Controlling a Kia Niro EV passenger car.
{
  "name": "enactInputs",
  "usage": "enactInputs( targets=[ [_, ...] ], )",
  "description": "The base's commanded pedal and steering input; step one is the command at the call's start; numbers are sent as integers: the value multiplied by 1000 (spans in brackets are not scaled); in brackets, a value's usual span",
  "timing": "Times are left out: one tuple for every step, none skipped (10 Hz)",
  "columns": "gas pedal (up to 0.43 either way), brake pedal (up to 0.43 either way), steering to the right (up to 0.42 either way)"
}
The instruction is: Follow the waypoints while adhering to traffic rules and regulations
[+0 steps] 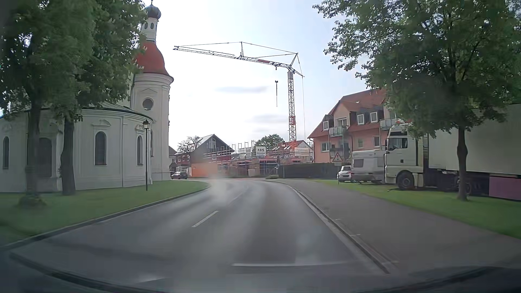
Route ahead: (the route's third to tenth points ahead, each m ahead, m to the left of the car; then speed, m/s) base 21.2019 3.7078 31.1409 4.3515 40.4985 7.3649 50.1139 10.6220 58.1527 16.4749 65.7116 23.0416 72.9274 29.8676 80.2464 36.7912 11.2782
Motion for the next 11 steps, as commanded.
enactInputs(
  targets=[
    [157, 0, 2],
    [150, 0, 2],
    [150, 0, 3],
    [150, 0, 2],
    [150, 0, 3],
    [150, 0, 2],
    [150, 0, 2],
    [150, 0, 2],
    [150, 0, 2],
    [150, 0, 2],
    [150, 0, 2]
  ],
)
